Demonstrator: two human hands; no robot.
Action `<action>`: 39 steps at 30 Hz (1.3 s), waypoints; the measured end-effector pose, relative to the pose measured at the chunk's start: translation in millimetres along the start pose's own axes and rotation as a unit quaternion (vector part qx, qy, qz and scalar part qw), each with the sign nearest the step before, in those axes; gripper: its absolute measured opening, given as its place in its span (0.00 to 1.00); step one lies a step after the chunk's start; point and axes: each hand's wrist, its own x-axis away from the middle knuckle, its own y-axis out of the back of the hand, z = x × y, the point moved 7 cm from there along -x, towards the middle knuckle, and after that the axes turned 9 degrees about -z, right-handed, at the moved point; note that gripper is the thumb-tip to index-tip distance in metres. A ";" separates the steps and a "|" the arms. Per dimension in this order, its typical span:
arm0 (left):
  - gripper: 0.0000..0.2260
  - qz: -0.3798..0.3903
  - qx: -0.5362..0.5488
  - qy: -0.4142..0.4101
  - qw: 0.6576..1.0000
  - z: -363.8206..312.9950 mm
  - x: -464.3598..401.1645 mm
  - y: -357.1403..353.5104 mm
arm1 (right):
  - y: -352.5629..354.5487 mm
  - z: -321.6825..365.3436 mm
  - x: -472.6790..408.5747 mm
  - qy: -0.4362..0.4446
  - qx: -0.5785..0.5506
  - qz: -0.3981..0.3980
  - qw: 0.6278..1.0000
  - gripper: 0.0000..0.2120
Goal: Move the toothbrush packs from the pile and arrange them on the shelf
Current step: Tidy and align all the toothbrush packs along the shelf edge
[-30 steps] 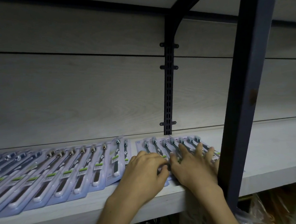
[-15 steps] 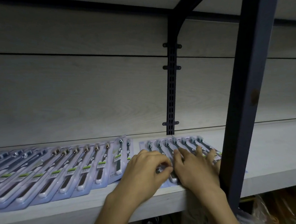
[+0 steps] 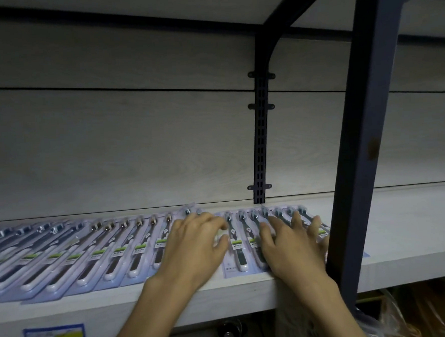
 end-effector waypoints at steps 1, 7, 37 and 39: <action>0.12 0.015 -0.025 0.009 1.000 8.7 1.4 0.3 | -0.7 2.8 1.5 0.004 0.000 0.002 1.000 0.24; 0.17 0.078 -0.088 0.024 0.993 32.5 10.5 -1.8 | -2.4 30.6 4.2 0.063 0.019 -0.019 0.998 0.23; 0.07 -0.085 0.038 0.139 0.986 36.5 6.5 17.5 | -11.7 28.5 12.4 0.053 0.003 -0.021 0.998 0.25; 0.05 -0.109 0.056 0.135 0.983 33.4 6.8 19.5 | -12.3 29.1 12.0 0.054 0.003 -0.020 0.998 0.26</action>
